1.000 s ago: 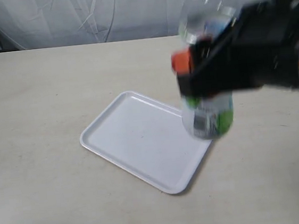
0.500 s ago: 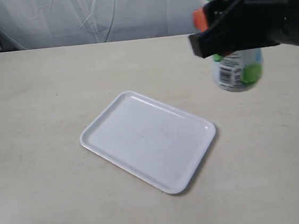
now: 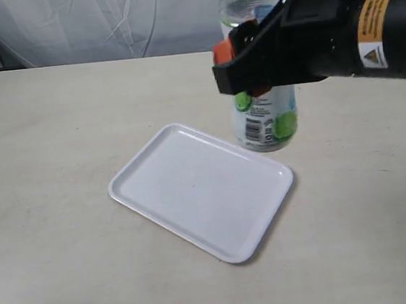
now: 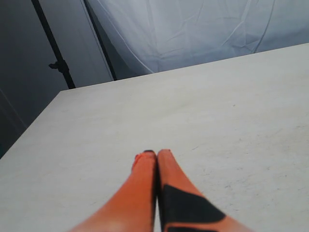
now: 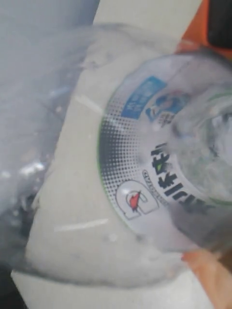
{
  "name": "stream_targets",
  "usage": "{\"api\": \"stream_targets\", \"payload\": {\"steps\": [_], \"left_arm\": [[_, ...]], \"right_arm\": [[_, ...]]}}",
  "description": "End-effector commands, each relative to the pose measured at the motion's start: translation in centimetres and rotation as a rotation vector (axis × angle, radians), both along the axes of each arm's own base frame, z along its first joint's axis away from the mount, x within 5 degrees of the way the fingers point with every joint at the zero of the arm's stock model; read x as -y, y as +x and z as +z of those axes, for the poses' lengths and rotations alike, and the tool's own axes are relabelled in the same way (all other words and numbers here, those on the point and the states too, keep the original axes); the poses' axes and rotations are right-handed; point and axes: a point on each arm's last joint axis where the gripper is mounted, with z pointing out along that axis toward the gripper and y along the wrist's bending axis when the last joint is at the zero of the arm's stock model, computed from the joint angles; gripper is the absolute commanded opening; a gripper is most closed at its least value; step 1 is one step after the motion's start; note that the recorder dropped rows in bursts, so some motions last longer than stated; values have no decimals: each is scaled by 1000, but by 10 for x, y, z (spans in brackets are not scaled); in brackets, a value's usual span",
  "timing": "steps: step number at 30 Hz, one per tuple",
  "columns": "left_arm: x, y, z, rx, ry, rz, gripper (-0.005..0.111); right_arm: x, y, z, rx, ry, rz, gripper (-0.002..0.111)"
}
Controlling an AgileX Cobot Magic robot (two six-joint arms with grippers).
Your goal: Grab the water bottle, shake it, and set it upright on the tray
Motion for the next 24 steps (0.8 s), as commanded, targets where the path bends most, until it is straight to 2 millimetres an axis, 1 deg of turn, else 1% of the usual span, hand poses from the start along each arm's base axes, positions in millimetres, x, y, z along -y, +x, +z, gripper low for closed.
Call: {"api": "stream_targets", "payload": {"steps": [1, 2, 4, 9, 11, 12, 15, 17, 20, 23, 24], "left_arm": [[0, 0, 1, 16, -10, -1, 0], [0, 0, 1, 16, -10, -1, 0], [0, 0, 1, 16, -10, -1, 0], [0, 0, 1, 16, -10, -1, 0], [0, 0, 1, 16, -10, -1, 0], [0, 0, 1, 16, -10, -1, 0], [0, 0, 1, 16, -10, -1, 0], [0, 0, 1, 16, -10, -1, 0], [0, 0, 1, 16, -10, -1, 0], [0, 0, 1, 16, -10, -1, 0], [0, 0, 1, 16, -10, -1, 0]], "right_arm": [[-7, 6, -2, 54, 318, 148, -1], [-8, 10, -6, 34, 351, 146, -1], [-13, 22, -22, 20, 378, 169, -1], [-21, 48, -47, 102, 321, 229, -1], [-24, 56, -57, 149, 267, 215, -1], [-26, 60, -62, 158, 276, 204, -1], [-31, 69, -73, 164, 407, 160, -1], [-33, 77, -84, 172, 439, 113, -1], [-37, 85, -104, 144, 415, 74, -1], [-42, 89, -124, 136, 367, 98, -1], [-44, 89, -127, 143, 367, 119, -1]]}}
